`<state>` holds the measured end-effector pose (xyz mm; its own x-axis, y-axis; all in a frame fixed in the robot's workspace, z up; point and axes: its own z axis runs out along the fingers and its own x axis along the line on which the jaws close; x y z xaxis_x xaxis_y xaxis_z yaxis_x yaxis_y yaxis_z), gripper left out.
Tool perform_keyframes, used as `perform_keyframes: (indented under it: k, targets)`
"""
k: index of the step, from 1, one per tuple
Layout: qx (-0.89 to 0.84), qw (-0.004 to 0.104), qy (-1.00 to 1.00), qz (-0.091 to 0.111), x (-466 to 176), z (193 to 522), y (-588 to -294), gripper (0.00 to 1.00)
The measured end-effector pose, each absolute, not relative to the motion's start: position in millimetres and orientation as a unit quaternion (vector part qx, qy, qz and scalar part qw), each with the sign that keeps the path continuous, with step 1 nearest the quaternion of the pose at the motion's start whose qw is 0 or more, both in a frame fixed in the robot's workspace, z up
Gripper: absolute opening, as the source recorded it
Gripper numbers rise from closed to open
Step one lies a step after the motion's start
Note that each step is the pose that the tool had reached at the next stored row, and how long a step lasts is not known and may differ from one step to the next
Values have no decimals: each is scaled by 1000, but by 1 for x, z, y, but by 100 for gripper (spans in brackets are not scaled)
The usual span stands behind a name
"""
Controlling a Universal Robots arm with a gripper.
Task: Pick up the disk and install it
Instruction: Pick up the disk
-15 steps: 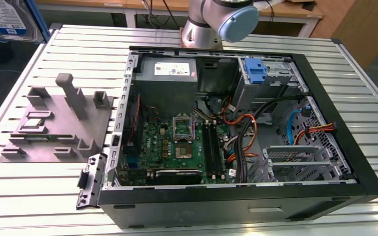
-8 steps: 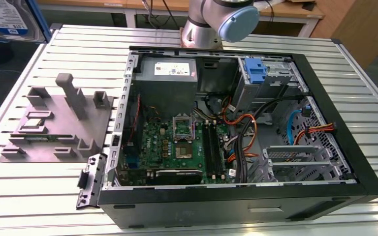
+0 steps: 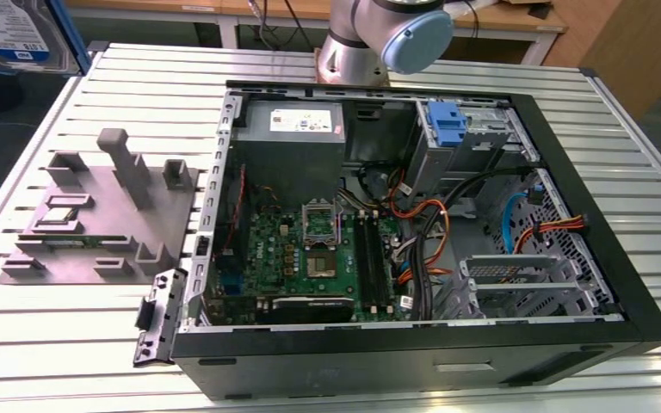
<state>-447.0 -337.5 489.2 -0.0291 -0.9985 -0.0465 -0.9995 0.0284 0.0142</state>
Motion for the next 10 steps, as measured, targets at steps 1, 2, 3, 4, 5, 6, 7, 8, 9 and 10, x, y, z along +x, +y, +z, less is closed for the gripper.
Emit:
perform_keyframes:
  k: [1, 2, 3, 4, 5, 6, 7, 8, 9, 10]
  targets:
    - [-697, 12, 717, 21, -447, 489, -338, 36]
    - [-697, 12, 717, 21, -447, 489, -338, 36]
    - [-697, 12, 717, 21, -447, 489, -338, 36]
    - [-697, 12, 717, 21, -447, 489, -338, 36]
    - [-697, 12, 717, 21, -447, 489, -338, 36]
    - [-697, 12, 717, 21, -446, 489, -338, 36]
    - [-697, 12, 717, 21, -445, 489, -338, 36]
    - [-697, 12, 717, 21, -444, 489, -338, 36]
    - [-697, 12, 717, 21, -443, 489, -338, 36]
    - [-697, 12, 717, 21, -442, 489, -338, 36]
